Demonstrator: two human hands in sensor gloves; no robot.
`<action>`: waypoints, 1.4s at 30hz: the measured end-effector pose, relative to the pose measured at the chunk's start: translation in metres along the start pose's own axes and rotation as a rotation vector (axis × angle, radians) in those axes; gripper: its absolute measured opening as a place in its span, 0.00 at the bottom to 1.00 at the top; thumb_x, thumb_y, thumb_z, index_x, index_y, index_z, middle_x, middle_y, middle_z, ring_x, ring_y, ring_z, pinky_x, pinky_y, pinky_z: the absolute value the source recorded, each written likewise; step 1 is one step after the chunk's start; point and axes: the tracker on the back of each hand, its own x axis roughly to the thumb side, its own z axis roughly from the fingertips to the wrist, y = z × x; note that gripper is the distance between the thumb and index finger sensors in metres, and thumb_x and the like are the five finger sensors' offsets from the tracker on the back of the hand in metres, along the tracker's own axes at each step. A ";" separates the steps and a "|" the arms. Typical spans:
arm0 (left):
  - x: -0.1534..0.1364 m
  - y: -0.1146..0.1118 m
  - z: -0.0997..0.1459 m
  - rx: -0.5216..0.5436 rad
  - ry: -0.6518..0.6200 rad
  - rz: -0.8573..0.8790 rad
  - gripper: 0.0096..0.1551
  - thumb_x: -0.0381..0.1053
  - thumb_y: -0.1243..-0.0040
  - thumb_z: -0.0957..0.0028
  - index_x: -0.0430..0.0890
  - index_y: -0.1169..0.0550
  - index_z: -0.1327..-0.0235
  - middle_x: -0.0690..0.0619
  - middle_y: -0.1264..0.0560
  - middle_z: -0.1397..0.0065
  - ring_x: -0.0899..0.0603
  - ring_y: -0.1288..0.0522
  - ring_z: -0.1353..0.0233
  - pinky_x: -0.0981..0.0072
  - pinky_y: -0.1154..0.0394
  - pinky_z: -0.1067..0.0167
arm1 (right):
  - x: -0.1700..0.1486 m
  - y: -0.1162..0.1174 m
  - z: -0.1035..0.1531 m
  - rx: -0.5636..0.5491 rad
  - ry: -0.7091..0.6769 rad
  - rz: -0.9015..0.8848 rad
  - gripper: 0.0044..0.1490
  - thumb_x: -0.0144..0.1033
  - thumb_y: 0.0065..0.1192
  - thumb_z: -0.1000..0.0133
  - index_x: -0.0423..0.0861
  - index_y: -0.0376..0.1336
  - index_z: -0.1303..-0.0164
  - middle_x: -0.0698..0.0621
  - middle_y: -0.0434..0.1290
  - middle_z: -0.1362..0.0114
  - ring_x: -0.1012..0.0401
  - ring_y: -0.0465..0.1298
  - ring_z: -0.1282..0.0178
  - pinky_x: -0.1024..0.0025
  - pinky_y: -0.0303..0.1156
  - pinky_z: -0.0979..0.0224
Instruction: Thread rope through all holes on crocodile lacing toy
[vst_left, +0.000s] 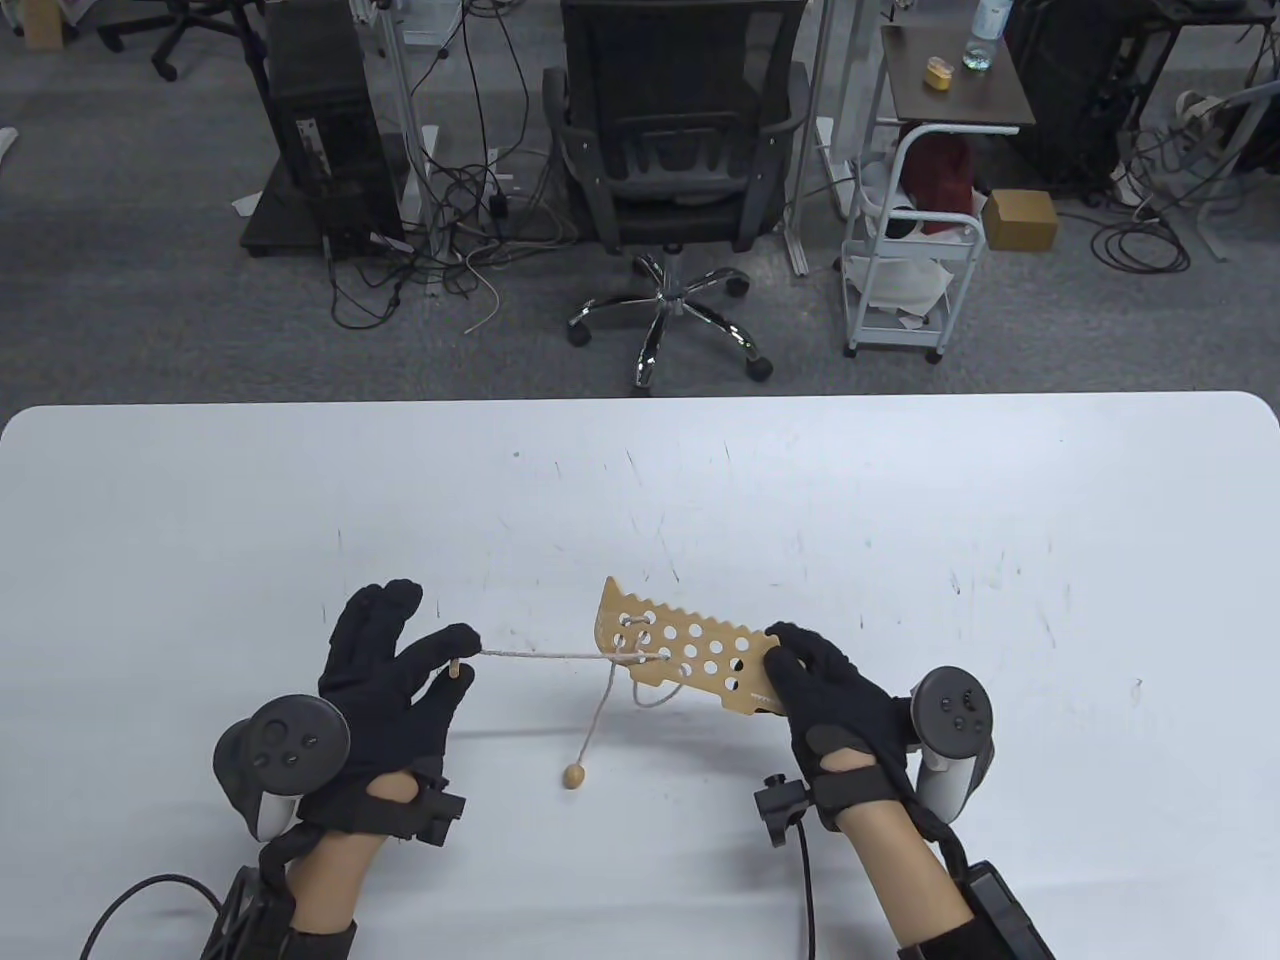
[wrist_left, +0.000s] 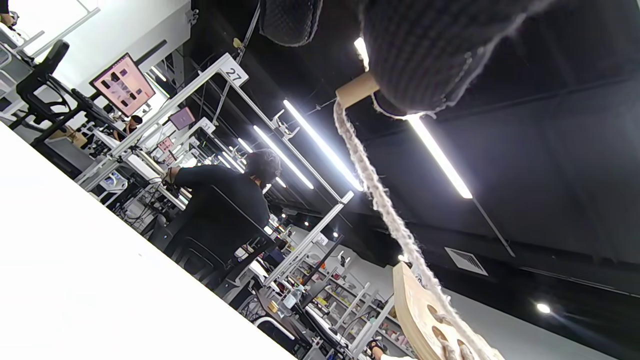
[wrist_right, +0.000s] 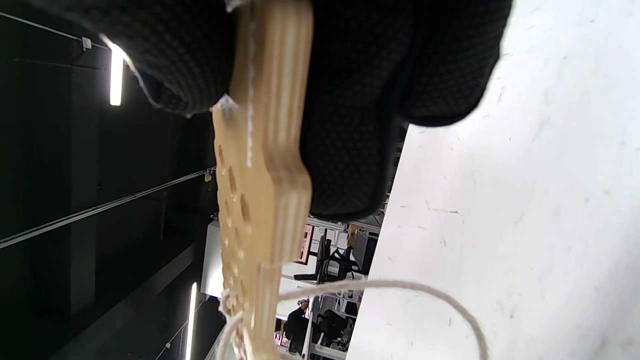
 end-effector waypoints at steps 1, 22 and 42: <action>0.000 0.001 0.000 0.002 0.002 0.001 0.24 0.56 0.31 0.55 0.69 0.19 0.43 0.50 0.43 0.16 0.35 0.53 0.15 0.35 0.56 0.22 | 0.000 -0.001 0.000 -0.005 0.001 -0.002 0.30 0.43 0.68 0.48 0.41 0.69 0.40 0.50 0.86 0.47 0.55 0.90 0.56 0.57 0.78 0.44; -0.015 0.018 -0.002 0.075 0.074 0.038 0.24 0.56 0.32 0.55 0.68 0.19 0.42 0.50 0.42 0.16 0.35 0.53 0.15 0.35 0.56 0.22 | -0.012 -0.023 -0.015 -0.093 0.057 -0.005 0.30 0.43 0.68 0.48 0.41 0.69 0.40 0.49 0.86 0.47 0.55 0.89 0.56 0.57 0.78 0.44; -0.031 0.037 -0.001 0.158 0.152 0.088 0.25 0.56 0.33 0.54 0.68 0.21 0.41 0.50 0.41 0.17 0.35 0.52 0.16 0.35 0.55 0.22 | -0.019 -0.048 -0.025 -0.184 0.102 -0.007 0.29 0.43 0.68 0.48 0.44 0.68 0.39 0.50 0.85 0.46 0.54 0.89 0.54 0.56 0.77 0.42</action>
